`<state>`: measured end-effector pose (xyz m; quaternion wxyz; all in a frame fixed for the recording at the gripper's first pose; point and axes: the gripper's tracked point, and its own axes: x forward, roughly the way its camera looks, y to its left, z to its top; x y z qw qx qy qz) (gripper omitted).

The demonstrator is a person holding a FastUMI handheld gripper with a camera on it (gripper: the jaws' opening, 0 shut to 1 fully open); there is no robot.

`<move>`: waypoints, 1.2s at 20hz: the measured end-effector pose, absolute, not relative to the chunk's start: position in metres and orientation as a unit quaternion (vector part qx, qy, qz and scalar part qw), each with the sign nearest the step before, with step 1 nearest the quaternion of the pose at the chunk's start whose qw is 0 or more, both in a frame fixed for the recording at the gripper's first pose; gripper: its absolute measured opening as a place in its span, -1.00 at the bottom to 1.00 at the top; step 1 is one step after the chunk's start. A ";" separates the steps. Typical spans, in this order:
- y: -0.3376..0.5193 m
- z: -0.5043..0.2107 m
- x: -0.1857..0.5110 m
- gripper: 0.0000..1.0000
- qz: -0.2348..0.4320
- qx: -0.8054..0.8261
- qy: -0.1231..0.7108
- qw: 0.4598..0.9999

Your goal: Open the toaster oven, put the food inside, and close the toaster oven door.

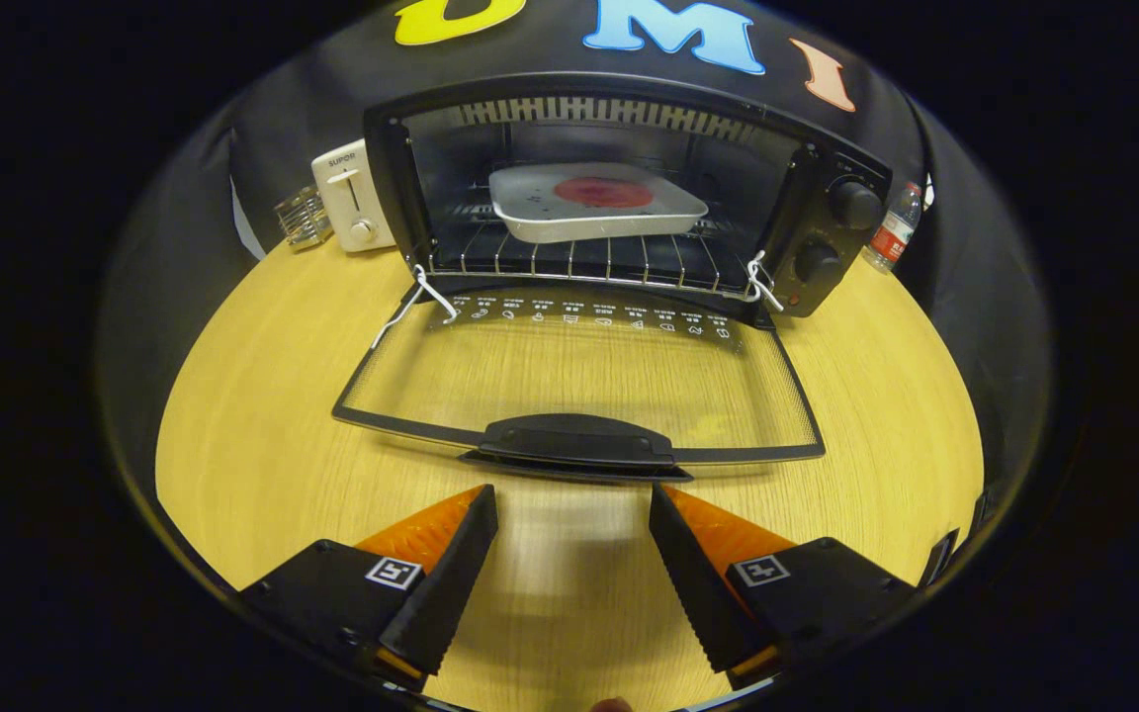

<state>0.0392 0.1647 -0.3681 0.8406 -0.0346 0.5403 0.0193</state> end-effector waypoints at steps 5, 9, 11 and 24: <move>0.167 -0.368 0.044 0.95 0.002 -0.018 0.539 0.842; 0.168 -0.351 0.043 0.94 0.002 -0.013 0.512 0.859; 0.168 -0.341 0.042 0.94 0.005 -0.010 0.502 0.865; 0.175 -0.251 0.085 0.97 0.029 -0.024 0.354 0.935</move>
